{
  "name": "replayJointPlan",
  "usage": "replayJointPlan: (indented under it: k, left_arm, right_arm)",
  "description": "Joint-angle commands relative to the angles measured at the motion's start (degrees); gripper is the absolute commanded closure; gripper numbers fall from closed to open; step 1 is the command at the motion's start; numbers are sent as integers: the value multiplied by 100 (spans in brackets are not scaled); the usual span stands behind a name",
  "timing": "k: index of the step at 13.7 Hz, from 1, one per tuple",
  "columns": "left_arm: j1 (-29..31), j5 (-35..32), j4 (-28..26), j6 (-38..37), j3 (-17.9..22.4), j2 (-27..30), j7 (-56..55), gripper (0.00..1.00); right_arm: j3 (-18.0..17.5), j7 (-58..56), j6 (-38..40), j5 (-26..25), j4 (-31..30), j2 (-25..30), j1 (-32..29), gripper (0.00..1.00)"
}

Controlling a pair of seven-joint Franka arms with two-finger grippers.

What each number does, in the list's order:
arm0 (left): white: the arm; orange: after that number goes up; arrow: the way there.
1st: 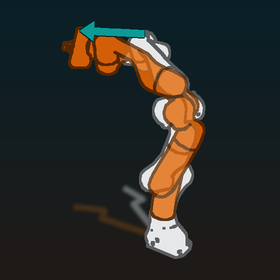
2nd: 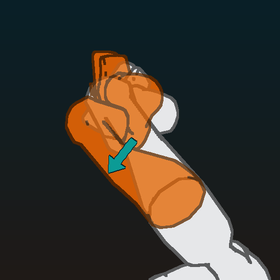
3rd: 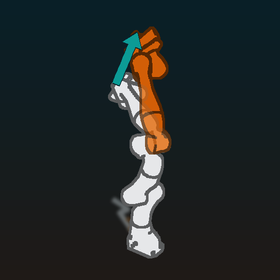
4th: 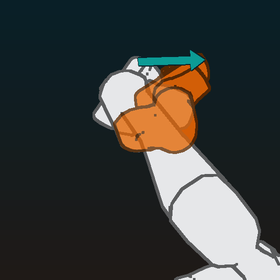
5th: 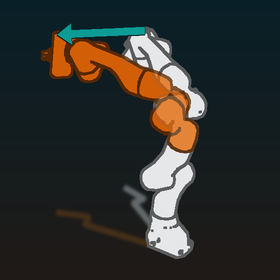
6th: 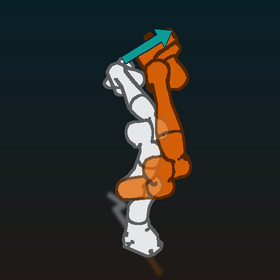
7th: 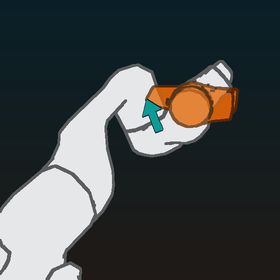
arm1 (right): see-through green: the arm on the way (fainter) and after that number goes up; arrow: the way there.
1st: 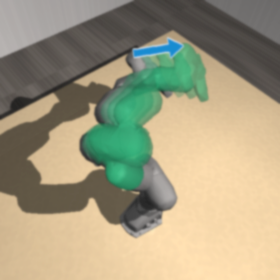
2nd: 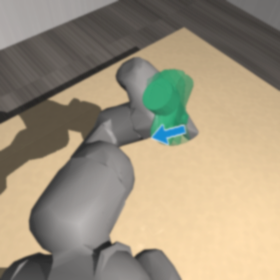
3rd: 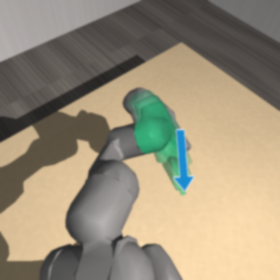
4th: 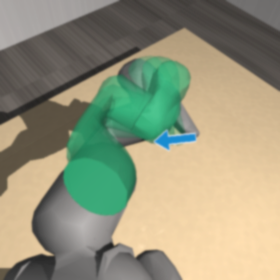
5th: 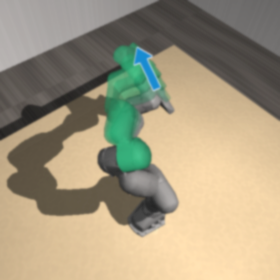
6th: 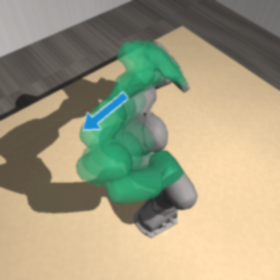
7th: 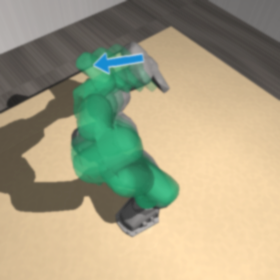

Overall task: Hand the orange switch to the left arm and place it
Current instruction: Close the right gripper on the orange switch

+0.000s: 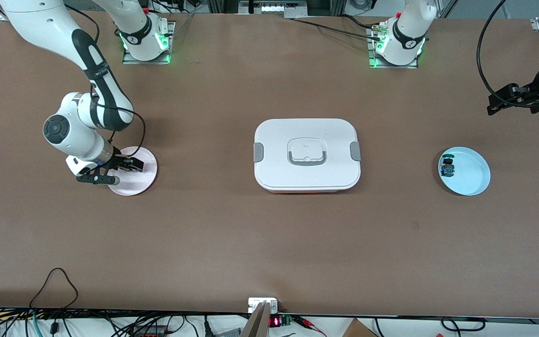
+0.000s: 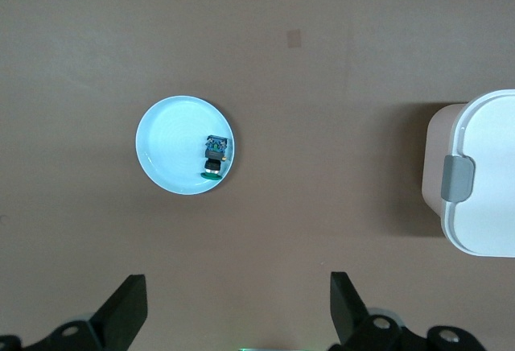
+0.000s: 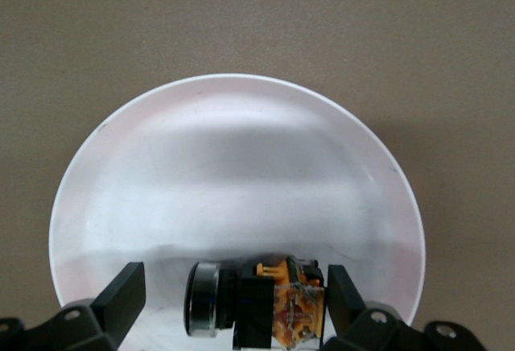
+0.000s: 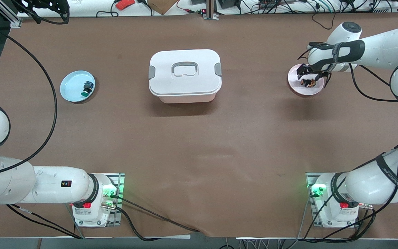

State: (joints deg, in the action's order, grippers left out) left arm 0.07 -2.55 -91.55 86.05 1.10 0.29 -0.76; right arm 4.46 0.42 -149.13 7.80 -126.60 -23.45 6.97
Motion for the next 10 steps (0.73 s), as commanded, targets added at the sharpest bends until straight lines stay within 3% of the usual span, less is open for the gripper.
replayJointPlan:
  k: [1, 10]
  left_arm:
    - [2, -26, 181, -132, -13, -73, 85, 0]
    - [-51, 0, 155, -28, -101, -161, 76, 0]
  right_arm:
    - [-7, 107, -370, 90, -242, 33, 50, 0]
    - [-7, 116, -353, 99, -330, 33, 32, 0]
